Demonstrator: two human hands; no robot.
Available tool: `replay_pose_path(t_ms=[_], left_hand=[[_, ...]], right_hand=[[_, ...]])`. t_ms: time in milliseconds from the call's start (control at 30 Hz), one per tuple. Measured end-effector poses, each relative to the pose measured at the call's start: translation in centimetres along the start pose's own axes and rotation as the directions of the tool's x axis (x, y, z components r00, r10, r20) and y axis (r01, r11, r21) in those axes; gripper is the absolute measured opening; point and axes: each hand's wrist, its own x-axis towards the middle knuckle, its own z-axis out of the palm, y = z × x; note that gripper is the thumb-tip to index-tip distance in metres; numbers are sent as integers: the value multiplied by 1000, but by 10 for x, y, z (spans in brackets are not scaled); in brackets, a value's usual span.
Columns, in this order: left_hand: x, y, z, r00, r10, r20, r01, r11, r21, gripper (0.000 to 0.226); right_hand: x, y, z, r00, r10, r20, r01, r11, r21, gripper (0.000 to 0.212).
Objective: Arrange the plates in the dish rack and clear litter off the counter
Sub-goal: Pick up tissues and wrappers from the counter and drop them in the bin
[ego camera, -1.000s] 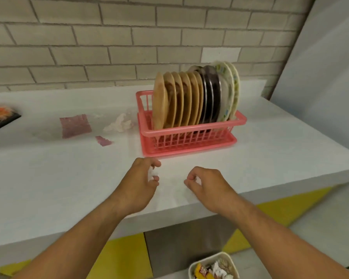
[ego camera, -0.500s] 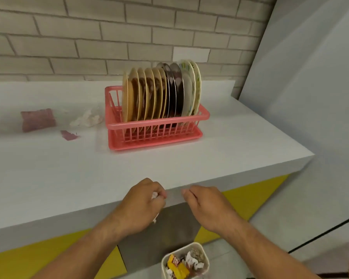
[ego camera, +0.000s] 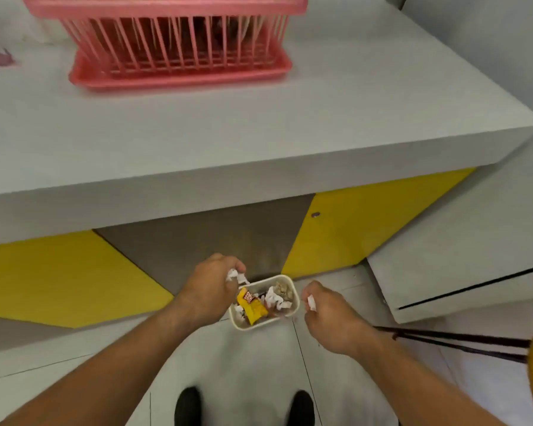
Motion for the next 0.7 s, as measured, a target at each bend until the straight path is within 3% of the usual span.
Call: replay_pose_path(t_ms=[133,233,300,533,700], left_hand=[[16,-27,81,994,-93,64,91,995,30,20],[30,-53,136,985,-137,108,136,991,22,15],[41,-70,169,980,-155,123,151,988,38,9],[94,-124,262,990,-88,108,71,986,151,23],[142,-160,305,983,-166,79,143,961,238,24]], right_hand=[[16,62,49,993,35,110,-38,999,23,33],[38,98,86,986,92,141,-101,993,53,29],[57,117,109,986,111,128,-119,991,59,33],[137,171,172,995,58,85,-63,997,52,33],[200,195,205,999,46,23,-46,999,4,38]])
